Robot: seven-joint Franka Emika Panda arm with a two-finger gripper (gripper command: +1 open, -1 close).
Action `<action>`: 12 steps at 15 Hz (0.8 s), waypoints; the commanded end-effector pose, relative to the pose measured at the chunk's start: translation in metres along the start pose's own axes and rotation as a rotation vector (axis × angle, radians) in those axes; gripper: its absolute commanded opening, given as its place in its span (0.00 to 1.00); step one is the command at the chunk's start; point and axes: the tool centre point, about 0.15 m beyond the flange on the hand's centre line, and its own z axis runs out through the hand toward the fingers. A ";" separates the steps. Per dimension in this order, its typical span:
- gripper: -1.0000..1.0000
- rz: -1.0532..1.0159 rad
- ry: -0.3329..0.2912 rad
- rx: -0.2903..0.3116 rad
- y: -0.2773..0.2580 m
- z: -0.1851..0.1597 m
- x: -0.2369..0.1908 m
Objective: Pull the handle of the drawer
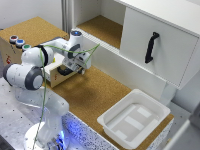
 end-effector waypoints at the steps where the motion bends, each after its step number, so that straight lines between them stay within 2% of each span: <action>1: 1.00 0.041 0.002 -0.012 0.028 -0.002 0.006; 4: 1.00 -0.045 0.002 0.054 -0.016 0.005 0.017; 7: 1.00 -0.076 0.010 0.082 -0.036 0.006 0.022; 10: 1.00 -0.069 0.023 0.093 -0.035 -0.003 0.025; 12: 1.00 -0.061 0.053 0.055 -0.030 -0.026 0.030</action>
